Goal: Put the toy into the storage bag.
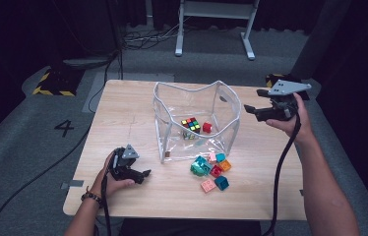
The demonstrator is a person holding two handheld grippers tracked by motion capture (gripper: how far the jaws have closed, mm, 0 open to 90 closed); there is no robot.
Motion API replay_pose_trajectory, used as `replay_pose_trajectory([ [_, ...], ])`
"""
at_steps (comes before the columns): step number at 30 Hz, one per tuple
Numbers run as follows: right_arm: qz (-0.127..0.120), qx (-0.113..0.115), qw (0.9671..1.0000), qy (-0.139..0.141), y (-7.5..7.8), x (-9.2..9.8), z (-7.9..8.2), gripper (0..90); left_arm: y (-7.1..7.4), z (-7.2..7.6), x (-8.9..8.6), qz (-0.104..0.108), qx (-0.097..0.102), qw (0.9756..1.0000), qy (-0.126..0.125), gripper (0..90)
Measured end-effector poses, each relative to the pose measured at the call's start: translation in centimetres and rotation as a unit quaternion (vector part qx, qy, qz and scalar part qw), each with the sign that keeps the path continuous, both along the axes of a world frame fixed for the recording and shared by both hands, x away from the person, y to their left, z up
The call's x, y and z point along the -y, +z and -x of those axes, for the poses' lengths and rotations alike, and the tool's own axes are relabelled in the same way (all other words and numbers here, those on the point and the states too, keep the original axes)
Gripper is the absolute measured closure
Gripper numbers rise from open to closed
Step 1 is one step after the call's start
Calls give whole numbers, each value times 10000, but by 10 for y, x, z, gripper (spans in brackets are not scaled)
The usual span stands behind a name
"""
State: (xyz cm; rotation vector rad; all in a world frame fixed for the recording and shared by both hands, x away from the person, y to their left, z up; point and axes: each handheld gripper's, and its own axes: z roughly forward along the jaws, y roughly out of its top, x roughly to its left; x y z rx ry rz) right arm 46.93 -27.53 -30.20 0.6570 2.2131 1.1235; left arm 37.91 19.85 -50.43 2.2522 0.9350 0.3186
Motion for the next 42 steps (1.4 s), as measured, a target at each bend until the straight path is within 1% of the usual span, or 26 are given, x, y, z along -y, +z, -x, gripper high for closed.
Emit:
replay_pose_trajectory([
  [1, -16, 3, 10000, -56, -2, 4, 2, 264, 0, 0, 0, -1, 0, 10000, 0, 69],
  [5, -215, -4, 9996, -207, -12, 16, 11, 264, 0, 0, 0, -1, 1, 10000, 0, 69],
  [7, -159, 37, 9995, -269, -18, 21, 15, 266, 0, 0, 0, -1, 2, 10000, 1, 69],
  [11, -80, -51, 9995, -291, -33, 26, 23, 265, 0, 0, 0, -4, 2, 10000, 0, 69],
  [16, -195, -219, 9992, -270, -53, 31, 32, 266, 0, 0, 0, 9, -14, 10000, -1, 69],
  [17, -179, -252, 9992, -256, -57, 31, 34, 265, 0, 0, 0, 9, -14, 10000, -1, 69],
  [20, -155, -318, 9991, -221, -69, 30, 40, 265, 0, 0, 0, -2, 2, 10000, 0, 69],
  [23, -62, -376, 9992, -139, -82, 26, 48, 265, 0, 0, 0, -2, 2, 10000, 0, 69],
  [26, -23, -505, 9987, -55, -96, 22, 55, 265, 0, 0, 0, -3, 1, 10000, 0, 69],
  [30, 166, -603, 9980, -2, -116, 17, 64, 265, 0, 0, 0, -7, 2, 10000, 3, 69],
  [32, 155, -748, 9971, 37, -125, 16, 70, 265, 0, 0, 0, -10, -8, 10000, 10, 69],
  [37, 100, -912, 9957, 115, -140, 14, 82, 271, 0, 0, 0, -3, 1, 10000, 3, 69],
  [39, 31, -1041, 9944, 201, -146, 14, 88, 274, 0, 0, 0, -9, -10, 10000, 10, 69],
  [40, 58, -1115, 9935, 221, -149, 13, 91, 273, 0, 0, 0, -11, -3, 10000, 7, 69],
  [41, 121, -1098, 9936, 241, -152, 12, 94, 273, 0, 0, 0, -10, -4, 10000, 9, 69],
  [42, 121, -1098, 9936, 241, -152, 12, 94, 273, 0, 0, 0, -10, -4, 10000, 9, 69],
])
